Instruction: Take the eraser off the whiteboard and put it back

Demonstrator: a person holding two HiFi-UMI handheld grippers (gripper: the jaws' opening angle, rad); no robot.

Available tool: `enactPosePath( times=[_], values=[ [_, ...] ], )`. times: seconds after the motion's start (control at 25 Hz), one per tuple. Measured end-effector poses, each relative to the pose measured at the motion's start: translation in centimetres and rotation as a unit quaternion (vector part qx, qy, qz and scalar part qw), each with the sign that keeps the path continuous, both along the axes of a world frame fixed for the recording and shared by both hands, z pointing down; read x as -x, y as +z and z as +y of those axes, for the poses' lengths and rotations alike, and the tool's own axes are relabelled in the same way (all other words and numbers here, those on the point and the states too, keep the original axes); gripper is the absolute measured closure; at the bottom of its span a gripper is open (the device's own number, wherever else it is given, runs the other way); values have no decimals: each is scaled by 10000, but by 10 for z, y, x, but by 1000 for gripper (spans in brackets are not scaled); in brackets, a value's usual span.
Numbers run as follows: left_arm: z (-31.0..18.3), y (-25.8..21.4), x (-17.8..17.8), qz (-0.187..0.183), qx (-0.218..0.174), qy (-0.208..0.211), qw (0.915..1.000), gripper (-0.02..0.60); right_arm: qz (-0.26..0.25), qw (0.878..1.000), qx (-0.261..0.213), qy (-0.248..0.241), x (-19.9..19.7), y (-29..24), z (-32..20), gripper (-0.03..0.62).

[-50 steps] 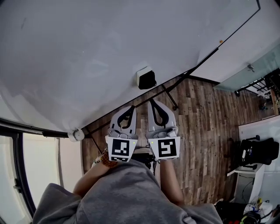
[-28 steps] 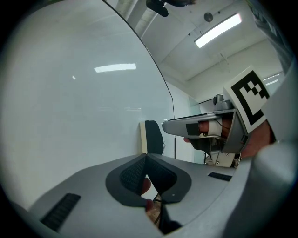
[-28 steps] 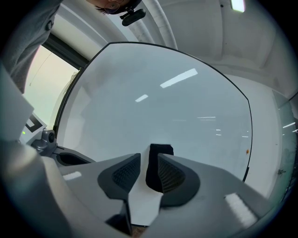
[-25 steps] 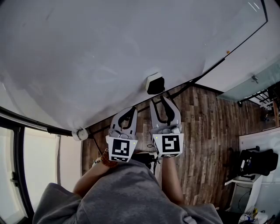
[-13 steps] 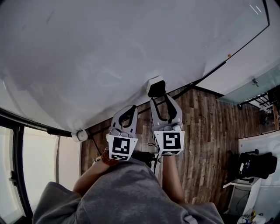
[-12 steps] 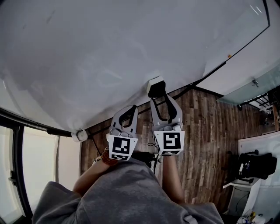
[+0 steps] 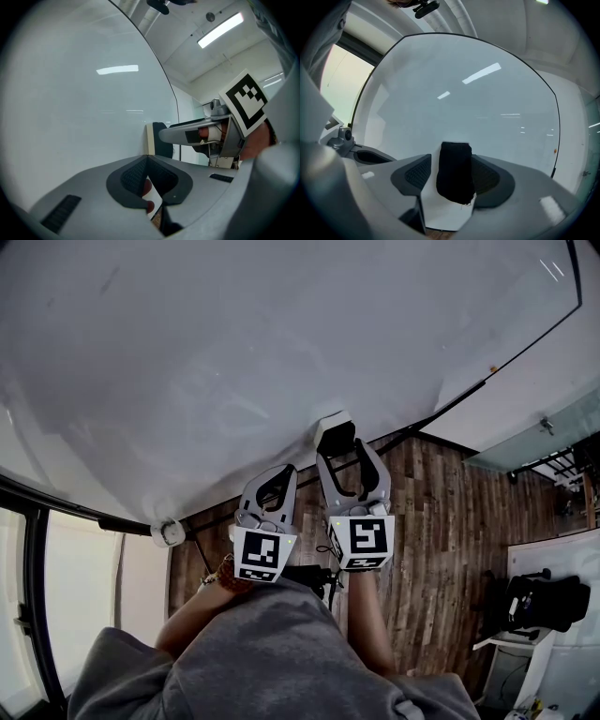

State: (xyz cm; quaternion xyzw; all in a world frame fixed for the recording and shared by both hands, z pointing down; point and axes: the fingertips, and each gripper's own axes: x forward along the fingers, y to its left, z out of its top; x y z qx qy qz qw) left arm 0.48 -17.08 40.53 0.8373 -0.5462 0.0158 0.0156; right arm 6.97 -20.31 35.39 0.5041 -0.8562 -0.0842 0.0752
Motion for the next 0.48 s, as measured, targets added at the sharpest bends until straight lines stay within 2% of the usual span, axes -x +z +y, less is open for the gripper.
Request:
enactPosePath(
  times=[0.48],
  values=[
    [-11, 1, -2, -5, -4, -25, 10000, 575, 47, 9999, 156, -28, 2, 12, -15, 303]
  ],
)
